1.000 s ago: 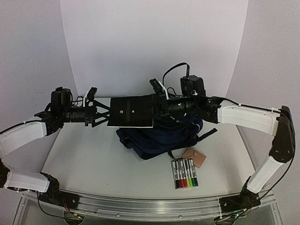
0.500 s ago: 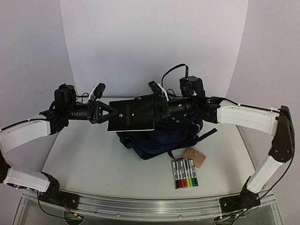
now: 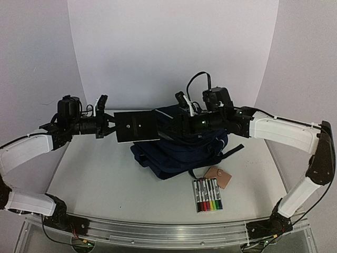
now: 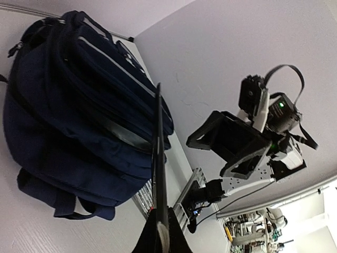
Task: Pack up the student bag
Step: Pick up the book from the center of the board.
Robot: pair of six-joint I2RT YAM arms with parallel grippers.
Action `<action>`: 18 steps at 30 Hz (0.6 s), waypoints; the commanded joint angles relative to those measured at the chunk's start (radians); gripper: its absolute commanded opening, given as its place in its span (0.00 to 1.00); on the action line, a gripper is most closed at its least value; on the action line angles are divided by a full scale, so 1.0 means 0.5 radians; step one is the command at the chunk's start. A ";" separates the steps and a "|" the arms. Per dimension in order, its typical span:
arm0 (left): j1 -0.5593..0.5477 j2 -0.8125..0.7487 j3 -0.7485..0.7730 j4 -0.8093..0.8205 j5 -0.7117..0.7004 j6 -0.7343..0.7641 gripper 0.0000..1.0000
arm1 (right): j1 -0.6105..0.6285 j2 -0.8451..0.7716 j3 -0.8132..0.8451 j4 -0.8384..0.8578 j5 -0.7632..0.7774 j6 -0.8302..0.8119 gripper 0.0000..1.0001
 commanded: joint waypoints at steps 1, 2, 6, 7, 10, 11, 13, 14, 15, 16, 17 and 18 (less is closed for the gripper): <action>0.160 -0.056 0.007 -0.078 -0.160 -0.108 0.00 | 0.016 -0.105 0.127 -0.361 0.660 -0.424 0.74; 0.198 -0.059 -0.008 -0.070 -0.161 -0.140 0.00 | 0.032 -0.097 0.145 -0.404 0.778 -0.467 0.76; 0.320 -0.093 -0.035 -0.079 -0.202 -0.240 0.00 | 0.090 0.006 0.272 -0.568 1.054 -0.621 0.84; 0.341 -0.103 -0.040 -0.087 -0.221 -0.261 0.00 | 0.107 0.042 0.314 -0.599 1.105 -0.645 0.87; 0.383 -0.129 -0.059 -0.132 -0.267 -0.299 0.00 | 0.206 0.153 0.427 -0.666 1.291 -0.735 0.93; 0.389 -0.140 -0.069 -0.134 -0.270 -0.305 0.00 | 0.228 0.202 0.472 -0.683 1.372 -0.746 0.94; 0.392 -0.157 -0.081 -0.139 -0.271 -0.310 0.00 | 0.277 0.299 0.565 -0.751 1.461 -0.748 0.95; 0.392 -0.162 -0.084 -0.155 -0.269 -0.306 0.00 | 0.290 0.341 0.605 -0.774 1.494 -0.747 0.95; 0.392 -0.168 -0.088 -0.170 -0.266 -0.302 0.00 | 0.300 0.375 0.631 -0.787 1.524 -0.748 0.95; 0.391 -0.179 -0.094 -0.176 -0.263 -0.301 0.00 | 0.315 0.413 0.658 -0.793 1.585 -0.743 0.95; 0.393 -0.190 -0.102 -0.169 -0.252 -0.303 0.00 | 0.321 0.441 0.680 -0.796 1.643 -0.727 0.96; 0.392 -0.200 -0.108 -0.161 -0.239 -0.304 0.00 | 0.324 0.470 0.706 -0.805 1.692 -0.713 0.96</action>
